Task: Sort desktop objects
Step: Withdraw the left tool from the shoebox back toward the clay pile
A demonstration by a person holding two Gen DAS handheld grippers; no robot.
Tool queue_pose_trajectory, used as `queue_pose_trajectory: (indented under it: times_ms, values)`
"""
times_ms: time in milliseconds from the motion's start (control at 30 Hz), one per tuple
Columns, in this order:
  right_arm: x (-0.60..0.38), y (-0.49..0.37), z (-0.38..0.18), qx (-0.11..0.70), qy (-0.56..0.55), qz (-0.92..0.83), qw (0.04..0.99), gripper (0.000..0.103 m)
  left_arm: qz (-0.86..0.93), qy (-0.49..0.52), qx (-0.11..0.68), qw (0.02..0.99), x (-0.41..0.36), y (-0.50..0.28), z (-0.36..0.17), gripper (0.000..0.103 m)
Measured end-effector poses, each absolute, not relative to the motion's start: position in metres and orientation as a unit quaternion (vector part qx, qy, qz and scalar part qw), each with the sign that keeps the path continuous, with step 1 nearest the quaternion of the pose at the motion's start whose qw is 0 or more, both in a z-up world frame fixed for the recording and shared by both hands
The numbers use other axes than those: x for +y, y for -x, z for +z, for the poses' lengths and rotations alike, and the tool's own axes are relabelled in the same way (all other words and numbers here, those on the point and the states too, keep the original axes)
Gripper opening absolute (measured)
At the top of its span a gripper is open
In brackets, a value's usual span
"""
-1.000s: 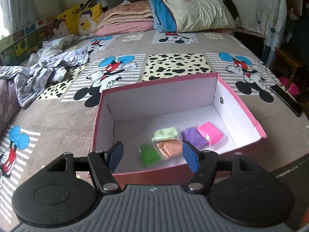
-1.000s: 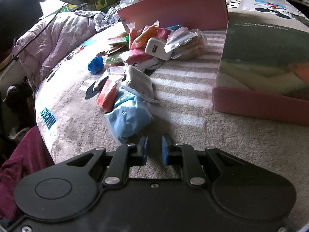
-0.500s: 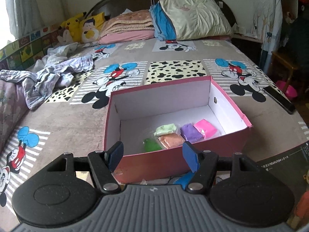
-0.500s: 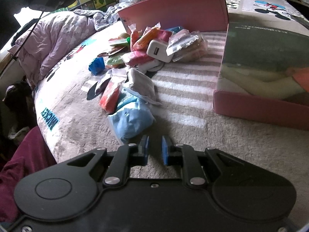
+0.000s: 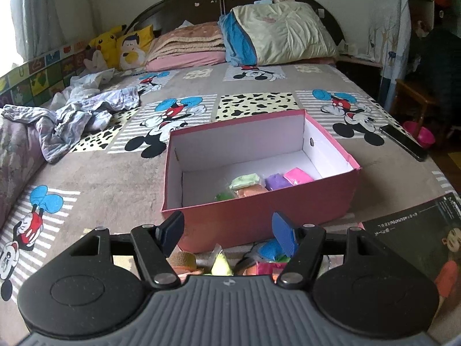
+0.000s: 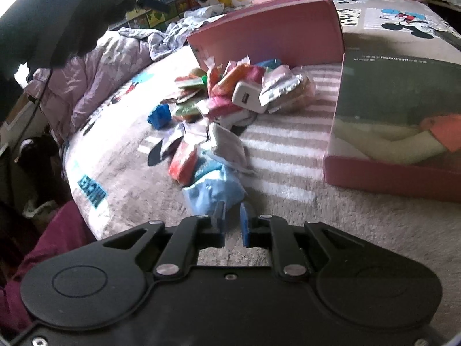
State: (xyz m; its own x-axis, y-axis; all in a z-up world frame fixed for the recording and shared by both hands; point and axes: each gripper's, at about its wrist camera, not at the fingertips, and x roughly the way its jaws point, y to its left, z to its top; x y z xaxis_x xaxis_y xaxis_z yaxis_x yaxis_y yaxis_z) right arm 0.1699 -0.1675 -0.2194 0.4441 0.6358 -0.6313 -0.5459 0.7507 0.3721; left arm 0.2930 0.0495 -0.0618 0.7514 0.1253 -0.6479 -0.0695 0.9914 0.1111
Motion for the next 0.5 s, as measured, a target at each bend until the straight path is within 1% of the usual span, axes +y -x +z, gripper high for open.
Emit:
queue_pose_trajectory:
  times_ms: [300,500]
  values:
    - [-0.178,-0.171,-0.201,0.378,-0.09,0.351,0.852,0.007,0.034,-0.041,0.328,0.943,0.05,-0.245,-0.074,0.067]
    - [-0.183,-0.172,-0.194,0.372,-0.102,0.349,0.854,0.007,0.021,-0.017,0.341,0.94,0.054,-0.213,-0.097,0.067]
